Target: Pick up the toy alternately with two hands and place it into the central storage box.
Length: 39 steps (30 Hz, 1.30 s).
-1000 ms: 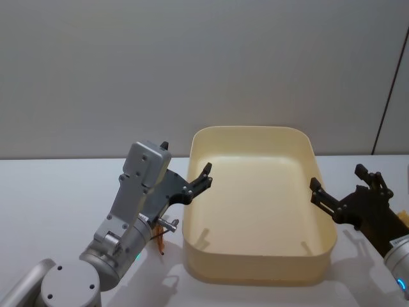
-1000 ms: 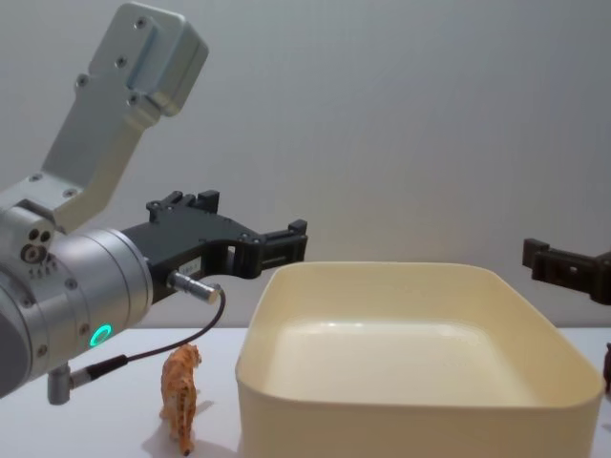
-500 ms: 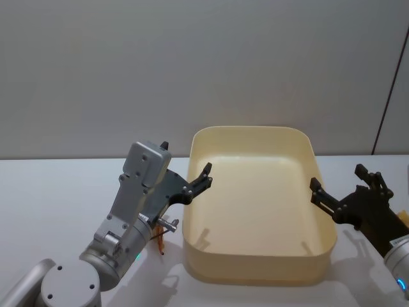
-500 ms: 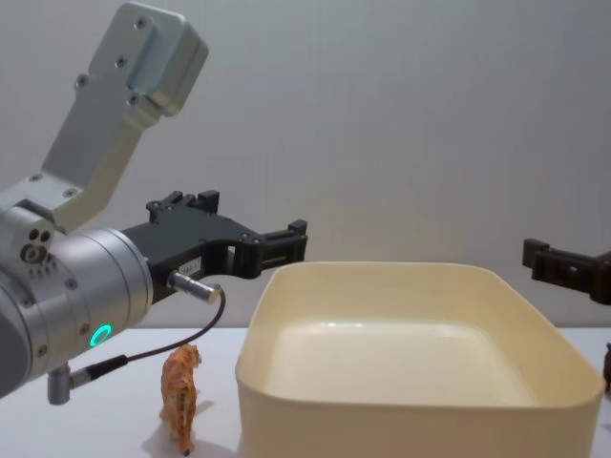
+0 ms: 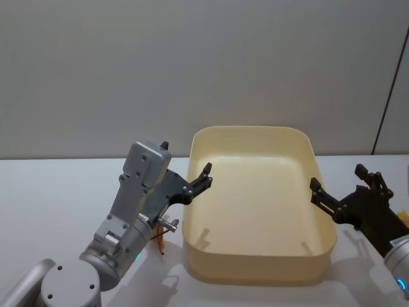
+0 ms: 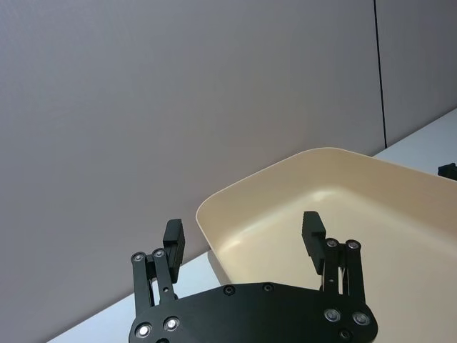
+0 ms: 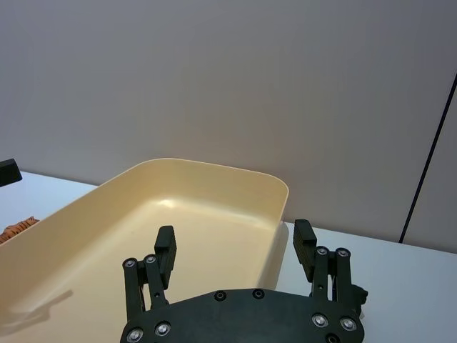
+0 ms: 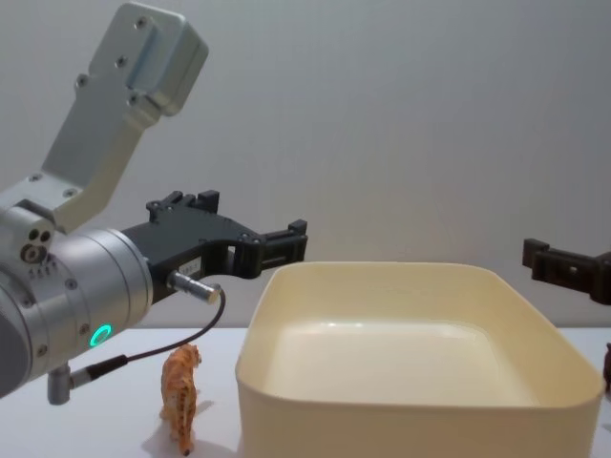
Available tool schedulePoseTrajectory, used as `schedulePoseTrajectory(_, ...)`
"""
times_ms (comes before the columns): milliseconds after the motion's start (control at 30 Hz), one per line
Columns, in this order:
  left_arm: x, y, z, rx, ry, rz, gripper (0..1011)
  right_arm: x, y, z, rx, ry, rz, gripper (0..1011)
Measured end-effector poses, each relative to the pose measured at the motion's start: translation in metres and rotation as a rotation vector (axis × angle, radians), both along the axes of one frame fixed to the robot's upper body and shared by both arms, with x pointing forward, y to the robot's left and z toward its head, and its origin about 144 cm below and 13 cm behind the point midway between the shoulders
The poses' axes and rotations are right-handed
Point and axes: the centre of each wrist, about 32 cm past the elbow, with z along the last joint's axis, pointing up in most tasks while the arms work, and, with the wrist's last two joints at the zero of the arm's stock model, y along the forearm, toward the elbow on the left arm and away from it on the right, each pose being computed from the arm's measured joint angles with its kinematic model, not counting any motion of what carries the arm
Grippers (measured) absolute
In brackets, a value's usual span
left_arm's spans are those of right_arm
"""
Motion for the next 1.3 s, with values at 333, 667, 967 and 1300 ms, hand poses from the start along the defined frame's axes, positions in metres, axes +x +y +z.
schedulePoseTrajectory(333, 0.0, 0.0, 0.0, 0.0, 0.0, 0.0, 1001, 0.0, 0.0, 0.0, 0.0, 0.0, 0.0, 1001)
schedulePoseTrajectory(667, 0.0, 0.0, 0.0, 0.0, 0.0, 0.0, 1001, 0.0, 0.0, 0.0, 0.0, 0.0, 0.0, 1001)
schedulePoseTrajectory(967, 0.0, 0.0, 0.0, 0.0, 0.0, 0.0, 1001, 0.0, 0.0, 0.0, 0.0, 0.0, 0.0, 1001)
schedulePoseTrajectory(1300, 0.0, 0.0, 0.0, 0.0, 0.0, 0.0, 1001, 0.0, 0.0, 0.0, 0.0, 0.0, 0.0, 1001)
